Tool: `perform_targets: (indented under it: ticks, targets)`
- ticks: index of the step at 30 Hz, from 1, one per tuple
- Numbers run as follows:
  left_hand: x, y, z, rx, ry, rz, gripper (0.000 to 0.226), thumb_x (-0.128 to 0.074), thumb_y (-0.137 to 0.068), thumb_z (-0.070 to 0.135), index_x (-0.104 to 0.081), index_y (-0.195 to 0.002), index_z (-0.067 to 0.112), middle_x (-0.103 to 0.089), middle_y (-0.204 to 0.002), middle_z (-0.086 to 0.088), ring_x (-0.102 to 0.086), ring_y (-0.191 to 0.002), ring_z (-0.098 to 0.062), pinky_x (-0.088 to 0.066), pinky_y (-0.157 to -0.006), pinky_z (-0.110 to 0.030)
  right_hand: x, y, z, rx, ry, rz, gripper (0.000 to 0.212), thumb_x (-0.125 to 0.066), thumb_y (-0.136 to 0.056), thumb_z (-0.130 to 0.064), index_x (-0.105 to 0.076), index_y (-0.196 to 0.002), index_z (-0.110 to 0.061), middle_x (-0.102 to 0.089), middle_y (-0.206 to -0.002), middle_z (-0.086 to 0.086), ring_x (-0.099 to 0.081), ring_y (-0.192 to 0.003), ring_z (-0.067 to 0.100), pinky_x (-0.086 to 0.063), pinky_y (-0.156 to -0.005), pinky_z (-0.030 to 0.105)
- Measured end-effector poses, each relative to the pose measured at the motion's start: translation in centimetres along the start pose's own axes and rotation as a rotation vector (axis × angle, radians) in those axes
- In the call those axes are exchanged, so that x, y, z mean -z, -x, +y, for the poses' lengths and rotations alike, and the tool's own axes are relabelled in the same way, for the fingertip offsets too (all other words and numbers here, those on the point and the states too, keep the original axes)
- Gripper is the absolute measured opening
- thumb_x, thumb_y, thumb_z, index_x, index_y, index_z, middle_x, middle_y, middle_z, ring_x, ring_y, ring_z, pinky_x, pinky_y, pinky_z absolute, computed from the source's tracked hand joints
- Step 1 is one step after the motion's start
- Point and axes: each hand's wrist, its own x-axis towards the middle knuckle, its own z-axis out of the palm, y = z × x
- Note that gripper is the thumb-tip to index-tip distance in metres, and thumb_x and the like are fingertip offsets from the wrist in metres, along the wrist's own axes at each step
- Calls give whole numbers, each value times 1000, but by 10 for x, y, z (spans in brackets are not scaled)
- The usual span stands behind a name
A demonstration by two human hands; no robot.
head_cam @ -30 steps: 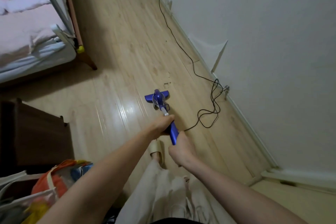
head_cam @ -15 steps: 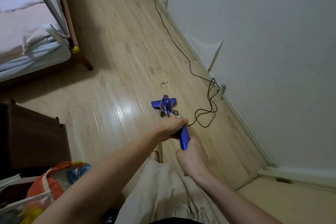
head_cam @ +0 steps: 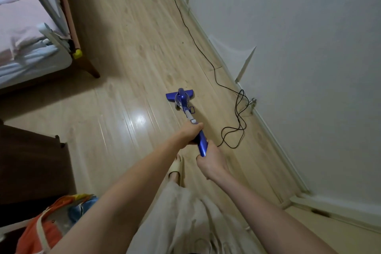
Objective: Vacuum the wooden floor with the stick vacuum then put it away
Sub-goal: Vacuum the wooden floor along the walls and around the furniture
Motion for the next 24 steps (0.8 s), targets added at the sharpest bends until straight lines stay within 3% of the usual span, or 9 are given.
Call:
perform_targets:
  ticks: [5, 11, 15, 18, 24]
  targets:
    - [16, -38, 28, 22, 20, -10, 10, -46, -94, 9, -41, -102, 8, -57, -79, -12, -63, -68, -22, -55, -69, -35, 6, -42, -25, -4, 58, -19, 51, -57, -88, -12, -39, -135, -20, -54, -94, 2, -60, -81, 25, -55, -68, 38]
    - [53, -83, 84, 24, 48, -17, 5, -45, -95, 9, -43, -90, 8, -58, -78, -13, -62, -68, -22, -55, -68, -33, 17, -97, -79, 18, 161, 46, 46, -54, -91, -10, -39, -134, -16, -59, -107, 6, -61, -92, 25, -47, -69, 34]
    - [90, -101, 115, 30, 110, -22, 7, -46, -95, 10, -45, -99, 5, -58, -78, -12, -62, -67, -22, -55, -69, -34, 18, -122, -125, 41, 239, 77, 55, -53, -92, -6, -32, -142, -17, -61, -113, 8, -61, -98, 26, -45, -71, 32]
    - [119, -112, 124, 55, 177, -17, 5, -46, -95, 10, -48, -95, 6, -57, -79, -12, -61, -66, -21, -54, -67, -32, 10, -132, -154, 80, 297, 66, 64, -53, -93, -7, -24, -150, -17, -61, -117, 8, -61, -100, 25, -43, -72, 30]
    - [153, -130, 144, 48, 216, -11, 6, -46, -94, 10, -48, -98, 6, -56, -82, -11, -60, -66, -21, -53, -66, -31, 11, -156, -191, 101, 293, 4, 64, -53, -92, -5, -25, -149, -16, -59, -118, 8, -57, -94, 24, -41, -71, 30]
